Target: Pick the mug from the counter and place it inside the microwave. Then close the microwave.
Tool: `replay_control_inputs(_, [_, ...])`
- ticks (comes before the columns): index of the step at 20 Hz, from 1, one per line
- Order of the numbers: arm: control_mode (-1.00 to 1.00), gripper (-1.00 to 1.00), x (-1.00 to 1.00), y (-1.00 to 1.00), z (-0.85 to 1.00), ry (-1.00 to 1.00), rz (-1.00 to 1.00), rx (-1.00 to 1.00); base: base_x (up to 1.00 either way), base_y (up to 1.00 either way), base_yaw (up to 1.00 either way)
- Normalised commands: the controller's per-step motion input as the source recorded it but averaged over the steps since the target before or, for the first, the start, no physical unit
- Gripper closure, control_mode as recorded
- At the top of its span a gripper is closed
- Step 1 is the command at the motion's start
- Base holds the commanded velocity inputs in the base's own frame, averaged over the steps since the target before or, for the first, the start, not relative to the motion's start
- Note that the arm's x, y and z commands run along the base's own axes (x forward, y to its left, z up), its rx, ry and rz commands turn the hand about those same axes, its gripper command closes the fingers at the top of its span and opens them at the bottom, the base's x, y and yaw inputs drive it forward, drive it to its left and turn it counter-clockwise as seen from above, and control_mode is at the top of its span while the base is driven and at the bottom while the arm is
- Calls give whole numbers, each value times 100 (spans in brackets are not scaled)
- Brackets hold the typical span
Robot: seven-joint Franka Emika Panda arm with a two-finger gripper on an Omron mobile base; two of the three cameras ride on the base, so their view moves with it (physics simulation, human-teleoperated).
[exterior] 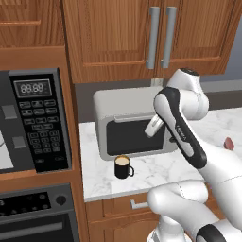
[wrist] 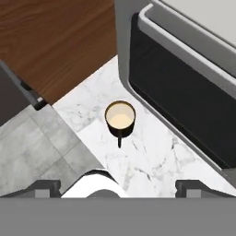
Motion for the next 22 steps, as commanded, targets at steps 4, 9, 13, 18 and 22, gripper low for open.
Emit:
replay_control_inputs(4, [-100, -100, -4, 34, -13, 4, 7, -15, 0, 0, 0])
replay_control_inputs(9, [-100, -100, 0, 12, -28, 9, 3, -15, 0, 0, 0])
replay_control_inputs(13, [-100, -100, 0, 3, -37, 8, 0, -16, 0, 0, 0])
replay_control_inputs(18, [-100, -100, -2, 0, -44, 0, 0, -9, 0, 0, 0])
replay_control_inputs(22, [-100, -100, -8, 0, -33, 0, 0, -7, 0, 0, 0])
